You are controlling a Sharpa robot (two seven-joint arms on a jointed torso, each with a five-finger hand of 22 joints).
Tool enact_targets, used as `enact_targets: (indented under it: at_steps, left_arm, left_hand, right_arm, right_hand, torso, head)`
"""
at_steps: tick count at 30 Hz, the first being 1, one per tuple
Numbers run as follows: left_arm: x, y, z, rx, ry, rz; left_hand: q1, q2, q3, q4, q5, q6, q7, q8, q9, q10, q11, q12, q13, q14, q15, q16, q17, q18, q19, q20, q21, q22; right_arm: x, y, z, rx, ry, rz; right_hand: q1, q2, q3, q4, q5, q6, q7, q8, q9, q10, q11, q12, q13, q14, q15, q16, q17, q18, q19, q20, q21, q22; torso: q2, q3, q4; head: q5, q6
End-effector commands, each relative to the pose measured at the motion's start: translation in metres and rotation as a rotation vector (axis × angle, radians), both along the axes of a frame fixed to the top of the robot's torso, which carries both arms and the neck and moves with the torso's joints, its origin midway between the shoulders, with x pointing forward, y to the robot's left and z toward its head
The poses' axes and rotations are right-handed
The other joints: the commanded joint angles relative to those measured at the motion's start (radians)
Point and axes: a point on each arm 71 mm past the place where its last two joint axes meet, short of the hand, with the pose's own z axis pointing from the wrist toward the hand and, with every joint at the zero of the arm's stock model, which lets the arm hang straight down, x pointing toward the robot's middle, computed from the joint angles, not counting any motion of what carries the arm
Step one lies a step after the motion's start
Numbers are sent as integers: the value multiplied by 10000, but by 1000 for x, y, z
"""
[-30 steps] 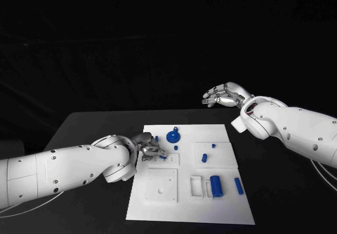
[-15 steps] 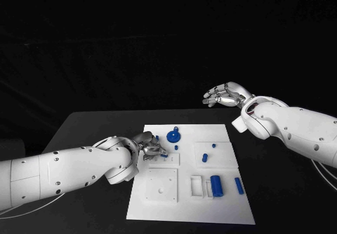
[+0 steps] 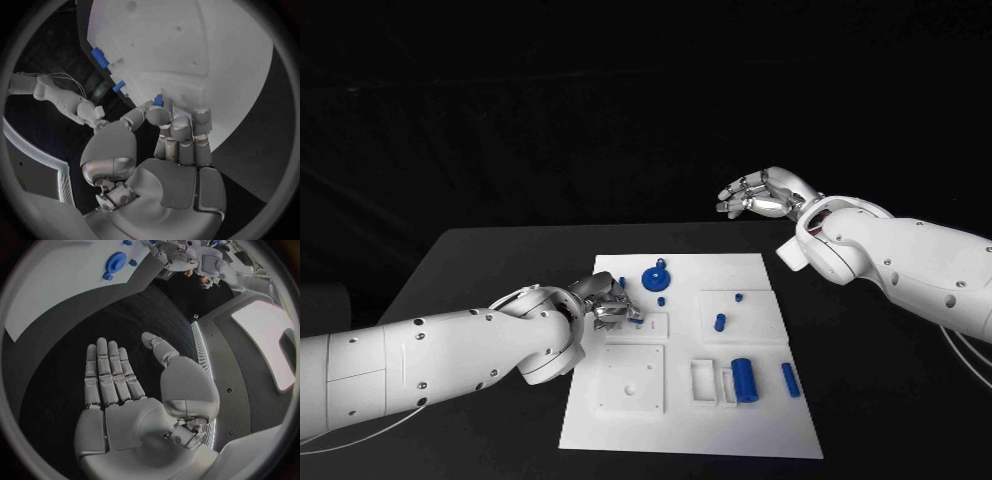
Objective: Assemble the parts on the task board
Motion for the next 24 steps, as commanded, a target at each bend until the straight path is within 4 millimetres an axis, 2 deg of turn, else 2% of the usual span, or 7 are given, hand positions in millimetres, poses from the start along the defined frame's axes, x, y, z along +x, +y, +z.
enact_targets:
  at_steps: [1, 14, 24]
  left_arm:
    - [-1, -3, 2, 33, -370, -191]
    - [-4, -5, -2, 602, 22, -605]
    - [-6, -6, -4, 908, 241, -804]
  left_hand:
    - [131, 54, 40, 14, -4, 1930, -1018, 27, 1277, -397, -318, 45, -16, 465, -534, 52, -11, 196, 81, -1096, 66, 12]
    - [206, -5, 69, -23, 94, 1953, -1026, 22, 1287, -410, -327, 124, -58, 466, -545, 106, -42, 212, 95, -1097, 93, 27]
    - [271, -51, 53, -115, 481, 2009, -1040, 27, 1313, -428, -339, 282, -130, 467, -546, 218, -94, 226, 100, -1087, 128, 46]
  right_arm:
    - [-1, 2, 0, -77, 54, 192]
    - [0, 2, 0, -84, 75, 204]
    - [-1, 2, -1, -85, 82, 222]
  right_hand:
    - [-25, 15, -49, -5, 54, 85, 11, 68, -18, -30, 31, -52, -31, -74, 18, -74, -15, 120, -103, 16, -49, -13]
    - [-22, 21, -54, -5, 56, 90, 9, 73, -28, -40, 38, -55, -60, -87, 25, -84, -22, 123, -122, 25, -63, -17]
    - [-21, 26, -55, -5, 60, 91, 8, 75, -33, -41, 40, -55, -71, -90, 27, -87, -24, 125, -128, 28, -67, -19]
  torso:
    - [4, -7, -1]
    - [5, -4, 6]
    - [4, -4, -4]
  head:
    - [-11, 0]
    - [-7, -43]
    - [-2, -63]
